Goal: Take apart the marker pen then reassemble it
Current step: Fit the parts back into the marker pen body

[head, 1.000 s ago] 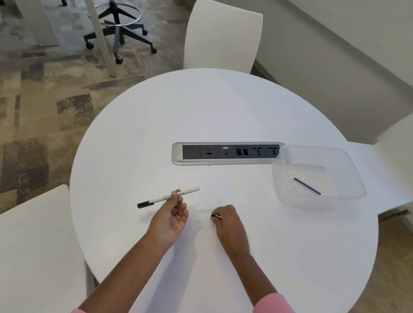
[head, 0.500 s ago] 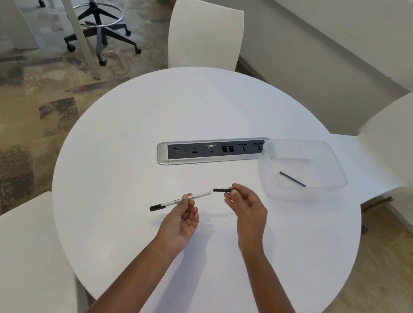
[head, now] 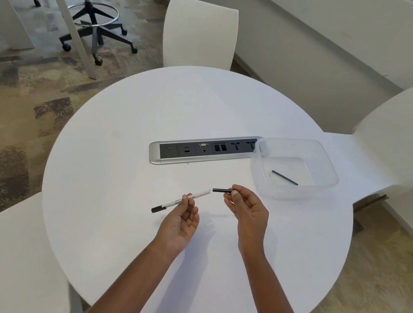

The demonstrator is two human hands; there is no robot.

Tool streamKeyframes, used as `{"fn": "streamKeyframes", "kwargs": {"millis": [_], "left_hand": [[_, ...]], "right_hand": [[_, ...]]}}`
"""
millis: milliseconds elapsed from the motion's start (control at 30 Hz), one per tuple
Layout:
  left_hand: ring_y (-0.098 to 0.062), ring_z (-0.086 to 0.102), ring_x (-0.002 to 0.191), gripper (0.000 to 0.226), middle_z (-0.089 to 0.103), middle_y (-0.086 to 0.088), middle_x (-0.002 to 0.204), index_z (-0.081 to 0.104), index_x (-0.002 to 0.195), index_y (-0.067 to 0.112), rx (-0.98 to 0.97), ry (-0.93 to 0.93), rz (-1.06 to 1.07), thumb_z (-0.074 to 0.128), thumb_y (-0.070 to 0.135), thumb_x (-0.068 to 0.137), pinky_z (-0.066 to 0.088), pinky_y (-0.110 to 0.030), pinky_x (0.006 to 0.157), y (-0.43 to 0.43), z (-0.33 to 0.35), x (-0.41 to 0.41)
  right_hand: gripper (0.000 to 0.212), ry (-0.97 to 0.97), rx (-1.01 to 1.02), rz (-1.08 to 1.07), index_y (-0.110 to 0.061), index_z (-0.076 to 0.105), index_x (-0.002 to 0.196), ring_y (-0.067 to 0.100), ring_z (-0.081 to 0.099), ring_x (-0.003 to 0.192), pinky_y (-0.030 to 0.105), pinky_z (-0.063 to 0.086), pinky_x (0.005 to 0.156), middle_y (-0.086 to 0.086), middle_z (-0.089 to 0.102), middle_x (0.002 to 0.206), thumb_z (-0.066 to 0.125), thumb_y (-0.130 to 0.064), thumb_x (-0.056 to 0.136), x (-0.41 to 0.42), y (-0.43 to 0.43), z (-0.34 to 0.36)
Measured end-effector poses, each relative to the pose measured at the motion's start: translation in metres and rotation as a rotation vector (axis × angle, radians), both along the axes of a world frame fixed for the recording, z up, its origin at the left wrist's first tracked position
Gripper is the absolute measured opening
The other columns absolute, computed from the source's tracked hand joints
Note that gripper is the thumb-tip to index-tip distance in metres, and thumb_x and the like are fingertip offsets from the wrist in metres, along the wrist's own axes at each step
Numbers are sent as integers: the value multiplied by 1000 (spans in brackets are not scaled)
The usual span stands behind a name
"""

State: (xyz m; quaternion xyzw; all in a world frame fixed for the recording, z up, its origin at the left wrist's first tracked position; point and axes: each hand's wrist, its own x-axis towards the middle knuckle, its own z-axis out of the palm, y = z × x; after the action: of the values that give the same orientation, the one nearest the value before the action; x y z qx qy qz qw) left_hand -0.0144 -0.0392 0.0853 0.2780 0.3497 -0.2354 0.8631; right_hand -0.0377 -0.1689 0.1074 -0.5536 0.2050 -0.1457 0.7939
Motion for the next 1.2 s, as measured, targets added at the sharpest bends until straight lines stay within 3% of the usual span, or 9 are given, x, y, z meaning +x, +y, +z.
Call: {"fn": "streamKeyframes", "kwargs": {"millis": [233, 500, 667, 833, 1033, 1200], "left_hand": [[-5, 60, 43, 14, 65, 5, 49, 65, 81, 13, 15, -7, -5, 55, 19, 88, 52, -14, 46, -4, 2, 0], [-5, 60, 42, 13, 66, 5, 49, 65, 81, 13, 73, -12, -17, 56, 19, 88, 52, -14, 45, -4, 0, 0], [-4, 60, 47, 12, 66, 7, 51, 66, 81, 15, 151, -44, -54, 57, 20, 88, 52, -14, 48, -3, -1, 0], [-5, 57, 54, 12, 65, 9, 51, 66, 83, 16, 206, -105, -107, 57, 21, 88, 52, -14, 49, -5, 2, 0], [-8, 55, 61, 12, 66, 10, 52, 66, 83, 16, 238, -127, -105, 56, 20, 89, 52, -14, 48, -5, 2, 0], [-3, 59, 50, 12, 67, 10, 53, 67, 83, 16, 268, -142, -106, 57, 20, 88, 52, -13, 48, -4, -1, -4]], "right_hand": [[15, 7, -54, 32, -10, 66, 88, 7, 69, 69, 15, 55, 65, 7, 68, 81, 56, 2, 85, 0, -4, 1], [23, -11, -424, 101, -24, 66, 88, 8, 68, 77, 18, 56, 72, 0, 69, 87, 61, -2, 84, -6, -10, -2], [25, 4, -470, 131, -27, 66, 87, 6, 67, 75, 17, 56, 71, -1, 68, 86, 61, -3, 84, -5, -15, -3], [19, 73, -469, 208, -26, 66, 84, 8, 67, 70, 20, 57, 71, 1, 69, 81, 62, -8, 84, -3, -11, -5], [19, 92, -583, 220, -29, 63, 78, 2, 62, 64, 14, 54, 63, -10, 65, 72, 59, -13, 87, -3, -6, -5], [13, 164, -715, 245, -18, 62, 81, 10, 60, 68, 22, 48, 64, -5, 63, 72, 54, -22, 90, -3, -6, -8]]}}
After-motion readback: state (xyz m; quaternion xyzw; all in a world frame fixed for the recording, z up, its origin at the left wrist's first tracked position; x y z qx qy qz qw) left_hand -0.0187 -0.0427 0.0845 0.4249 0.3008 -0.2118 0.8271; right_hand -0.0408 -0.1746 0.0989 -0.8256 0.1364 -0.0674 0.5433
